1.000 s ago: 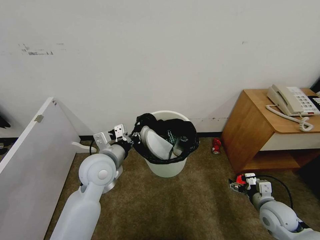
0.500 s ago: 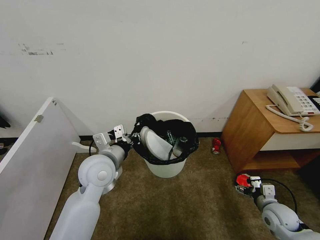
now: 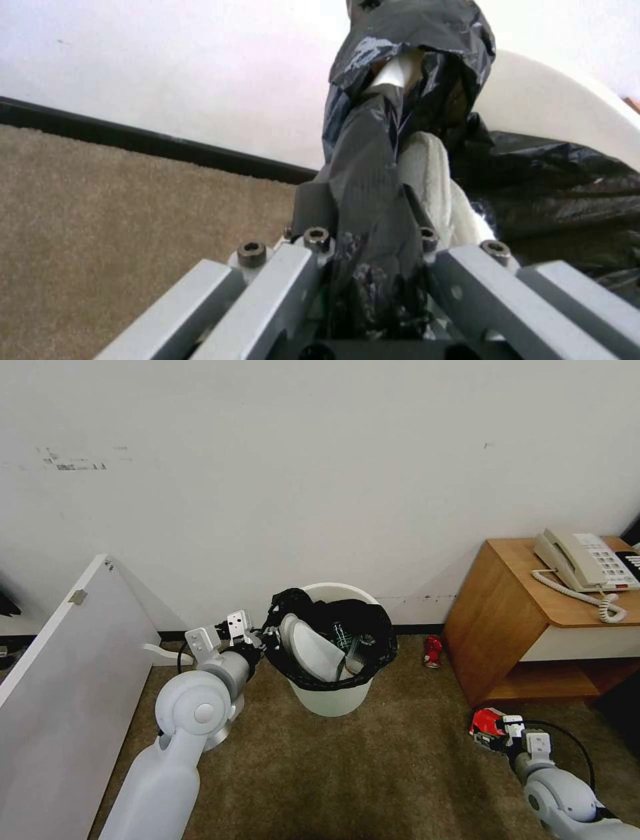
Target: Pick up the trash bin, then pick up the garbage from the floor and place it into the trash bin.
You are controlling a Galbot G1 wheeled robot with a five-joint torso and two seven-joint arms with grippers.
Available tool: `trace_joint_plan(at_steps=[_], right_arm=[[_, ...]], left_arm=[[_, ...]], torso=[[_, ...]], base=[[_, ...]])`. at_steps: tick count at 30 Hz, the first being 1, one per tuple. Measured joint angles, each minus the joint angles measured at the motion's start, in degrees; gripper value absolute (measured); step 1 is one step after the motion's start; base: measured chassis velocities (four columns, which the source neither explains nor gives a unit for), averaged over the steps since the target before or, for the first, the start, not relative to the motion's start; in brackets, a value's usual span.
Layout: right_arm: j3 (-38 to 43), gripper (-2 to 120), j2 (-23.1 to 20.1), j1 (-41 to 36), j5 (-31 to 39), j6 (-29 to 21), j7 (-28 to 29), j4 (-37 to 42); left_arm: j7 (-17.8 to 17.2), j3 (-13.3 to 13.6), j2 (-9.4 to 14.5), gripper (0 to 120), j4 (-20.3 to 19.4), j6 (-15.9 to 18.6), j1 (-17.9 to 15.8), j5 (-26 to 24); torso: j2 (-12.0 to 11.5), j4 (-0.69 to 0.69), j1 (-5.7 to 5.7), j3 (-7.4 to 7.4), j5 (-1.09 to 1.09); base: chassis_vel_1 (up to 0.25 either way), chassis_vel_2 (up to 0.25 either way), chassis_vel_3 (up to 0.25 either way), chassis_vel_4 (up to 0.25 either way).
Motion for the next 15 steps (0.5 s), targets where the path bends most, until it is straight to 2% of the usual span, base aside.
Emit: trace_joint_plan(at_steps=[15], right_arm=[[-1.74,100,2.6,3.98,-4.06,0.84,-0.13,-5.19]], left_arm=[[0.01,-0.09,0.13,5,-0.11,-0.04,-0.06,0.03]], torso=[[0.0,0.01,0.0,0.0,0.0]], base=[[0.0,0.0,0.0,0.0]])
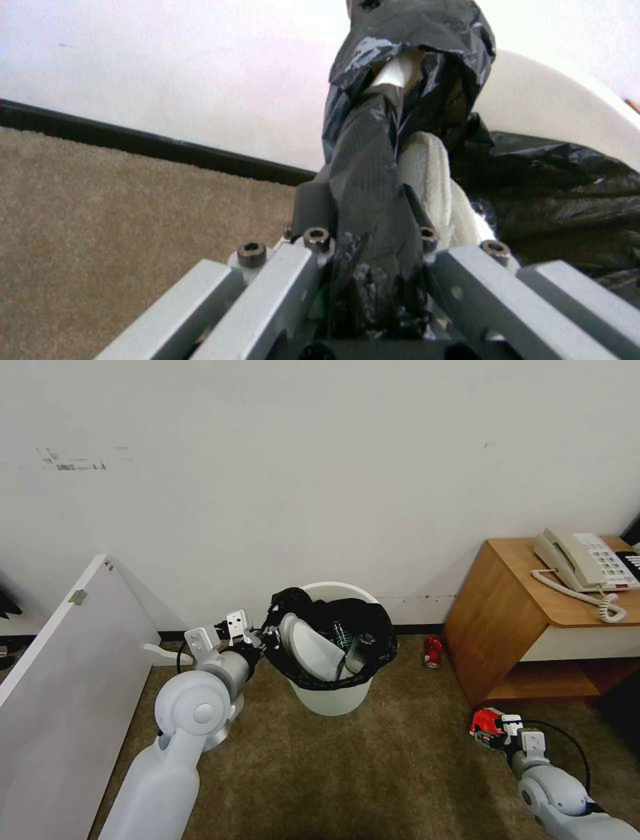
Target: Pick up the trash bin, then pick up the garbage from the floor and place it into the trash bin.
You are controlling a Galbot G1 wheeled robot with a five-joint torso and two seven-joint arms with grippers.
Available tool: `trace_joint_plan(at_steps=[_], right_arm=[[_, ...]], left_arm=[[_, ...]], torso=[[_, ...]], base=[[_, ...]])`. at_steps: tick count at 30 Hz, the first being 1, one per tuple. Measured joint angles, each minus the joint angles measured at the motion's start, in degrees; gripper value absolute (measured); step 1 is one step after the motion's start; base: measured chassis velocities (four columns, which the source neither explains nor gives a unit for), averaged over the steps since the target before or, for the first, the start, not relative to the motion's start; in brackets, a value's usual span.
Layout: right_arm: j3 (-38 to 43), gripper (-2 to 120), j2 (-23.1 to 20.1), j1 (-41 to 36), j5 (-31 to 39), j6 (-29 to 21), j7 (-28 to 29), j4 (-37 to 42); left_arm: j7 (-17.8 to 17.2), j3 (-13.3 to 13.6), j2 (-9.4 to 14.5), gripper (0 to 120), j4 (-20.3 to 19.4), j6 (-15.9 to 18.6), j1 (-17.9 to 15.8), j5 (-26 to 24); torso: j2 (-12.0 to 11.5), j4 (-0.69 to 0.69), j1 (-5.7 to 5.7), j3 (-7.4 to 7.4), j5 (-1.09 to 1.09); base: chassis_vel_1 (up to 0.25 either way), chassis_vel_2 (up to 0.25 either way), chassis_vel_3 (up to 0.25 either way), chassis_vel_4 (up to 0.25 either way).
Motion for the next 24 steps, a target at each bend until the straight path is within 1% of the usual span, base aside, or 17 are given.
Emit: trace_joint_plan(at_steps=[21,24], right_arm=[[-2.03,100,2.15,2.9,-2.25,1.06,-0.51,-4.56],[-2.08,100,2.68,3.63,-2.82,1.58,-0.8,-6.23]], left_arm=[[0.05,0.09,-0.23,5,0.39,-0.01,-0.37,-0.05],[0.1,0.11,-0.23,5,0.4,-0.02,-0.15,0.07]], torso=[[0.0,-0.01,0.0,0.0,0.0],[0.0,0.0,0.0,0.0,0.0]], base=[[0.0,0.0,0.0,0.0],[0.0,0.0,0.0,0.0]])
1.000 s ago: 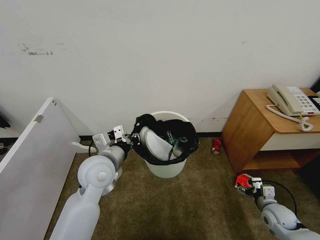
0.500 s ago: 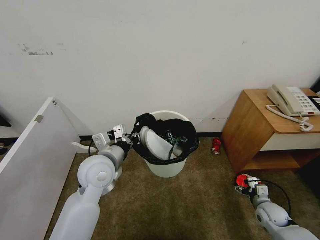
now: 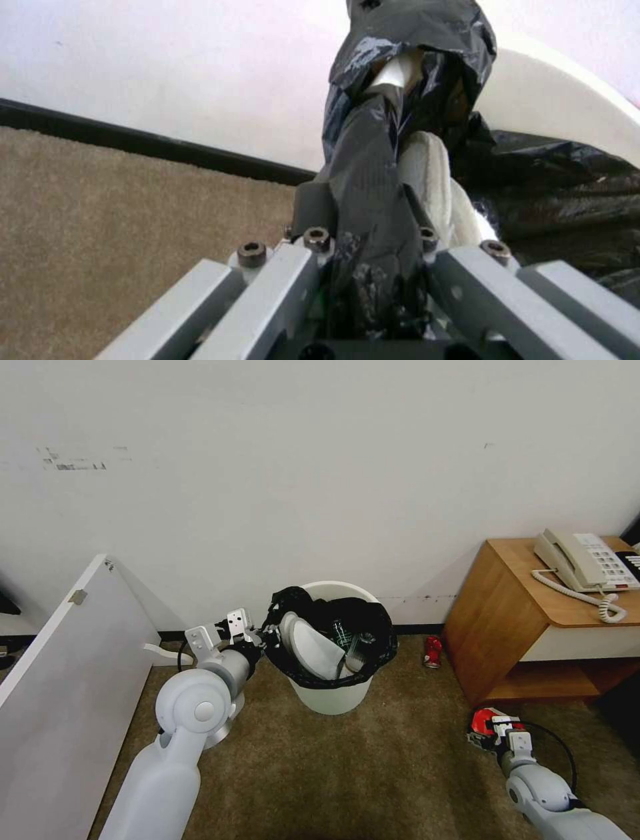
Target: Pick up the trash bin, then pick up the garbage from the floor and place it into the trash bin.
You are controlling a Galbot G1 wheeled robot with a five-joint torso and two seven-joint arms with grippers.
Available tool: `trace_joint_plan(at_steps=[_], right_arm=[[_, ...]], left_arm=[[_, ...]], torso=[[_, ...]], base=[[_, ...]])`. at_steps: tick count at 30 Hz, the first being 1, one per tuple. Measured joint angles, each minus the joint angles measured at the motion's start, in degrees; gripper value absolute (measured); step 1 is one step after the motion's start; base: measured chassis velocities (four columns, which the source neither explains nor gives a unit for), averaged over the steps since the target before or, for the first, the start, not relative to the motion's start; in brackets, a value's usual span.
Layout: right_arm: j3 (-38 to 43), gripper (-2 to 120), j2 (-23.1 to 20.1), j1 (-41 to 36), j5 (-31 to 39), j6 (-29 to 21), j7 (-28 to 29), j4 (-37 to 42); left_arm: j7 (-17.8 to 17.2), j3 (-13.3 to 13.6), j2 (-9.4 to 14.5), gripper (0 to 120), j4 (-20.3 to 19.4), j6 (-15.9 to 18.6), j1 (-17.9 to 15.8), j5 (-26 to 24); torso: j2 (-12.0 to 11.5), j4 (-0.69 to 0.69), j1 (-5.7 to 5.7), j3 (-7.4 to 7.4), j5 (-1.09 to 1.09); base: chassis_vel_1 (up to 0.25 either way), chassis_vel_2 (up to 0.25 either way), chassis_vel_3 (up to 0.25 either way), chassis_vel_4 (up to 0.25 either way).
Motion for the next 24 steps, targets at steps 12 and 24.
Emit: trace_joint_plan(at_steps=[12,24], right_arm=[[-0.14,100,0.74,1.48,-1.0,0.74,-0.41,-3.5],[-0.83,100,2.02,3.42,-2.87,1.04,-0.49,-5.79]], left_arm=[[0.11,0.14,-0.09,5,0.13,-0.02,-0.03,0.15],[0.23,0.18,-0.16,5,0.14,-0.07,0.02,0.28]], torso=[[0.0,0.0,0.0,0.0,0.0],[0.0,0.0,0.0,0.0,0.0]], base=[[0.0,0.0,0.0,0.0],[0.0,0.0,0.0,0.0]])
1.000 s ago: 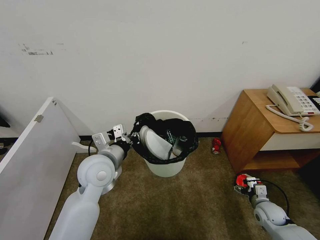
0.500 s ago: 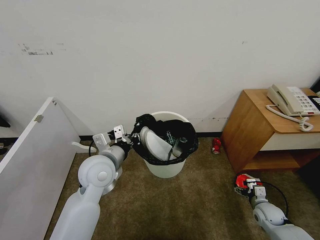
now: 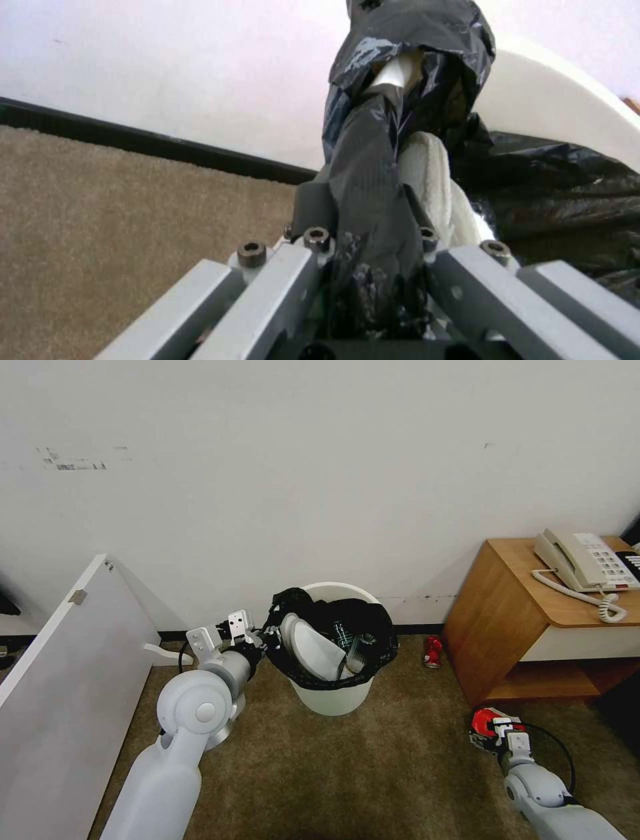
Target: Pick up the trash bin, then pick up the garbage from the floor and place it into the trash bin.
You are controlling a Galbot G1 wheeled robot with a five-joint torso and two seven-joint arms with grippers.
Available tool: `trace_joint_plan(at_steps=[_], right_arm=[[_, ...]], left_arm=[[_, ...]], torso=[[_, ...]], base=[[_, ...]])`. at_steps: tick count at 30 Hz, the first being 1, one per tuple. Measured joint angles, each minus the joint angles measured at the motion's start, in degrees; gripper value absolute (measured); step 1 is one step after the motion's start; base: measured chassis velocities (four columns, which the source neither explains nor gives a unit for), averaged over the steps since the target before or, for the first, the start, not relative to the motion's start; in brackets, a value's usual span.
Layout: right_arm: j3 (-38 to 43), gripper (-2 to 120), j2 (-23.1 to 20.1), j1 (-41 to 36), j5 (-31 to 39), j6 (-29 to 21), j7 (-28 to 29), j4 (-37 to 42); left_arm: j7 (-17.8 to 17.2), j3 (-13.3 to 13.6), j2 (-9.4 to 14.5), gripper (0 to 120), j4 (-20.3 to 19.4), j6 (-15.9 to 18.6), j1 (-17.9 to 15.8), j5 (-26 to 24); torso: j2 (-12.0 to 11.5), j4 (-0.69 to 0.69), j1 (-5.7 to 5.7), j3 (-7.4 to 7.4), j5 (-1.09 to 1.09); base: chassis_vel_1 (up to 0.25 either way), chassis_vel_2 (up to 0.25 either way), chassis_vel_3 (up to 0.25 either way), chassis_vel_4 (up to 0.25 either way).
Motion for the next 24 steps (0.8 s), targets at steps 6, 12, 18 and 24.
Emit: trace_joint_plan(at_steps=[6,12,18,24], right_arm=[[-0.3,100,0.71,0.92,-1.02,0.2,0.05,-1.6],[-0.22,100,1.24,1.33,-1.86,0.5,0.23,-3.0],[-0.06,100,1.75,1.93,-2.33,0.81,0.26,-4.69],[0.02,100,2.01,2.37,-2.92,1.12,0.25,-5.74]], left_arm=[[0.11,0.01,0.03,5,-0.04,-0.07,0.06,0.09],[0.27,0.01,-0.11,5,-0.1,-0.14,0.2,0.28],[0.64,-0.03,-0.13,5,-0.16,-0.24,0.42,0.72],[0.69,-0.11,-0.07,5,-0.25,-0.3,0.47,0.75]], torso=[[0.0,0.0,0.0,0.0,0.0],[0.0,0.0,0.0,0.0,0.0],[0.0,0.0,0.0,0.0,0.0],[0.0,0.0,0.0,0.0,0.0]], base=[[0.0,0.0,0.0,0.0],[0.0,0.0,0.0,0.0],[0.0,0.0,0.0,0.0],[0.0,0.0,0.0,0.0]])
